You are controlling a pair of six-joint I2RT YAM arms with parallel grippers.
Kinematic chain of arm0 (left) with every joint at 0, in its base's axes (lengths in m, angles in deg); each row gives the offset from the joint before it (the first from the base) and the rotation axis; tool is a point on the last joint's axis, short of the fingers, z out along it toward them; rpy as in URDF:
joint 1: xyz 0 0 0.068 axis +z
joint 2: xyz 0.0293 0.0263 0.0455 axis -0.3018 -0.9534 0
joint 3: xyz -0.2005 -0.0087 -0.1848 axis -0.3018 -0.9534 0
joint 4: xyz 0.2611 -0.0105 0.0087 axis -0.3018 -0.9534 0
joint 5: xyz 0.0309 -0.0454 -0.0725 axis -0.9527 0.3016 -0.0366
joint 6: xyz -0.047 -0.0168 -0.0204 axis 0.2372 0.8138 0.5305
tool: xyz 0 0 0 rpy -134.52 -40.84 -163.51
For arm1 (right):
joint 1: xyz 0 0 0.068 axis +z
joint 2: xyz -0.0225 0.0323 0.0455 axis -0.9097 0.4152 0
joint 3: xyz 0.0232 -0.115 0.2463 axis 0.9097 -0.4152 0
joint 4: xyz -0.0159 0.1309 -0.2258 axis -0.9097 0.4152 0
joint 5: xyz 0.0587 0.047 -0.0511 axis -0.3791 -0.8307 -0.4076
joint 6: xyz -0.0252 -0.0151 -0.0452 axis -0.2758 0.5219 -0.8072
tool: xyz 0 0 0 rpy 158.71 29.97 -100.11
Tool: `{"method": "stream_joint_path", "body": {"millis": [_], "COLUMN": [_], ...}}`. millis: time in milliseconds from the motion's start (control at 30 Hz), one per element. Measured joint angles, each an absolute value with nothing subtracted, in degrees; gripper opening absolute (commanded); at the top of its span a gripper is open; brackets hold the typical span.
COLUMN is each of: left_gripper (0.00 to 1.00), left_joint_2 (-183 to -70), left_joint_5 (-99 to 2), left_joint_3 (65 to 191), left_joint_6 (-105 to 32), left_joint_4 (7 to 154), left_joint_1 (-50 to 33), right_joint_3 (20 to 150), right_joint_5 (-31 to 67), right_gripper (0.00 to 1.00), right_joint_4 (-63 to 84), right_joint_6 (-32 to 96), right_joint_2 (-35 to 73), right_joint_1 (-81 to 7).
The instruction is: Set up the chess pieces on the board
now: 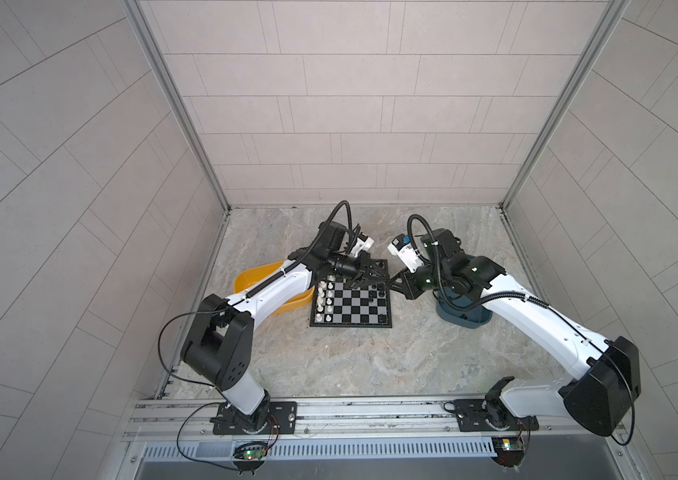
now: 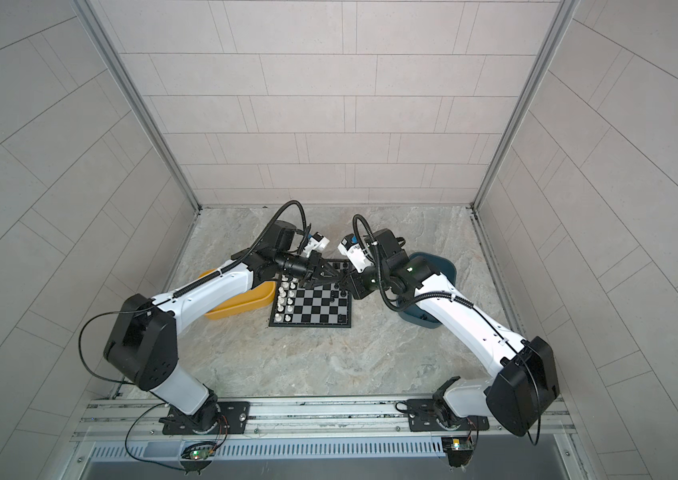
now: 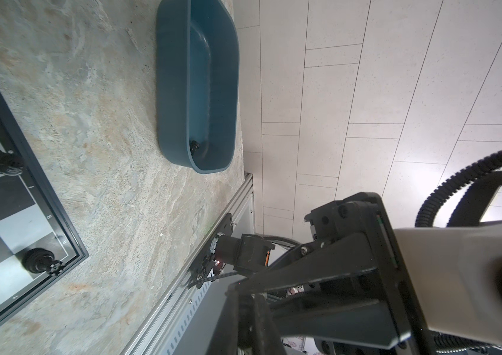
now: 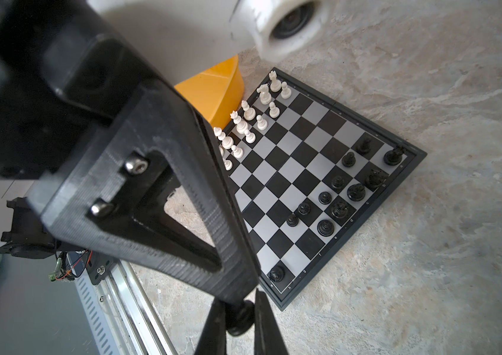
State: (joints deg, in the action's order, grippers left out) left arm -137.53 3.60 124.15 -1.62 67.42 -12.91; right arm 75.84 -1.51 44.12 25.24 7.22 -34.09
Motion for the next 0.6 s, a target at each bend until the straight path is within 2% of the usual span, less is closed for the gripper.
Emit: {"method": "stream_joint_path", "body": {"millis": [600], "left_gripper": [0.20], "left_joint_2": [-136.5], "left_joint_5": [2.8], "left_joint_3": [123.4], "left_joint_6": [-1.5], "left_joint_4": [67.9], "left_joint_1": [-13.1], "right_joint_3": [75.4], "right_joint_5": [-4.3], "right_gripper": [0.01], "right_joint_4": [43.0], "right_joint_6": [26.2], "right_joint_2": [7.2], "right_joint_1": [-35.8]}}
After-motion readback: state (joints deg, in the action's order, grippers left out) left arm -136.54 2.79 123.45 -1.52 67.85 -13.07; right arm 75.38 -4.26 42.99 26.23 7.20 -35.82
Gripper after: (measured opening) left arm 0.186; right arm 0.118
